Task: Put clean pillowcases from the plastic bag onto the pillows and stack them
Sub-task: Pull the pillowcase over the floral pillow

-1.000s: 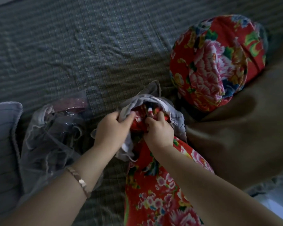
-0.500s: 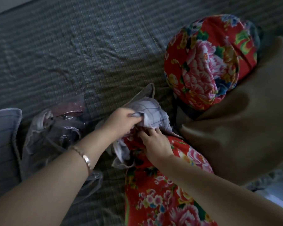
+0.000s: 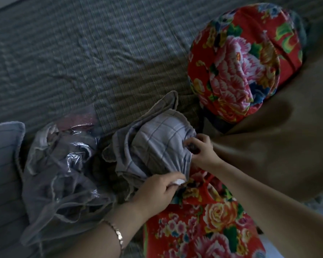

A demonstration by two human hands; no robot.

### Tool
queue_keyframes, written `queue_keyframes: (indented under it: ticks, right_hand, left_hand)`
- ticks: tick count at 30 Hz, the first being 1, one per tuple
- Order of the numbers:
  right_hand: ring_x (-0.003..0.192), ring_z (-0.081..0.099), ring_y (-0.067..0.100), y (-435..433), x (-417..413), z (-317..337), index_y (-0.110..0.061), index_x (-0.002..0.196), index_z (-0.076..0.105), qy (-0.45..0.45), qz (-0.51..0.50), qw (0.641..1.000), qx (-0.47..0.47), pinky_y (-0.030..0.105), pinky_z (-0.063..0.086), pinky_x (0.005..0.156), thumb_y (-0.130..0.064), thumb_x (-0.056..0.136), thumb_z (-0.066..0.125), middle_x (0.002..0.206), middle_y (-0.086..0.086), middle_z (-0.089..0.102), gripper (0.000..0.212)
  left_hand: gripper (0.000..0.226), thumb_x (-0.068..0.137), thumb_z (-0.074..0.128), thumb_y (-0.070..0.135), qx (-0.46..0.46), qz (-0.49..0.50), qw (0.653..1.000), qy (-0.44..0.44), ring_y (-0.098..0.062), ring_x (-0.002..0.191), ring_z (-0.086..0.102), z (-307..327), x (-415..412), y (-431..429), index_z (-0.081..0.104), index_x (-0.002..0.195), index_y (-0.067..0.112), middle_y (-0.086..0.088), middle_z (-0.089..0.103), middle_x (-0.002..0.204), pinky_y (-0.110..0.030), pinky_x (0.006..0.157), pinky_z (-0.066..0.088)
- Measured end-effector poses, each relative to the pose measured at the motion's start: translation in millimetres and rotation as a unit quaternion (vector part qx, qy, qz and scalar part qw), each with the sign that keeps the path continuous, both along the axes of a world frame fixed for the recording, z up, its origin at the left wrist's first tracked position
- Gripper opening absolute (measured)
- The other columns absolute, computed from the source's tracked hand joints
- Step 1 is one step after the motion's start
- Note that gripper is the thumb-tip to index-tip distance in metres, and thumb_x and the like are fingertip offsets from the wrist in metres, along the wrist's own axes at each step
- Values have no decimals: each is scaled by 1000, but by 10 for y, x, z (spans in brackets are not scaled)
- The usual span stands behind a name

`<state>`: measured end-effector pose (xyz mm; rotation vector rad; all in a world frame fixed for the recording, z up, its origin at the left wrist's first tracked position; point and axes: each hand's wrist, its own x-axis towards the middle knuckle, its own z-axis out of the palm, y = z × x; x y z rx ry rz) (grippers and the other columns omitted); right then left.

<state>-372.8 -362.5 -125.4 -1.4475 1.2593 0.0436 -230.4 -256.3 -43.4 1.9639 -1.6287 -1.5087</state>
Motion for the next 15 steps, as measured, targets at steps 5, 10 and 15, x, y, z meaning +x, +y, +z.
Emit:
queue_keyframes:
  ticks: [5, 10, 15]
  right_hand:
    - [51, 47, 21, -135, -55, 409, -5, 49, 50, -130, -131, 981, 52, 23, 40, 55, -41, 86, 51, 57, 10, 48, 51]
    - [58, 50, 22, -245, -296, 585, -21, 77, 54, 34, 23, 995, -88, 30, 36, 53, -45, 88, 52, 65, 1, 53, 27]
    - [115, 39, 26, -216, 108, 292, -25, 131, 41, 140, 138, 964, -181, 37, 39, 92, -24, 87, 55, 121, 7, 43, 47]
  left_hand:
    - [30, 88, 58, 28, -102, 18, 989, -109, -18, 54, 60, -19, 218, 26, 51, 117, 34, 3, 64, 69, -34, 45, 44]
    - [20, 88, 60, 14, -66, 213, 975, -22, -9, 46, 49, 117, 302, 27, 53, 80, 30, 9, 54, 53, -24, 44, 34]
    - [15, 88, 60, 9, -58, 219, 963, 145, 7, 60, 56, 462, 55, -294, 66, 88, 22, 21, 63, 62, -7, 57, 39]
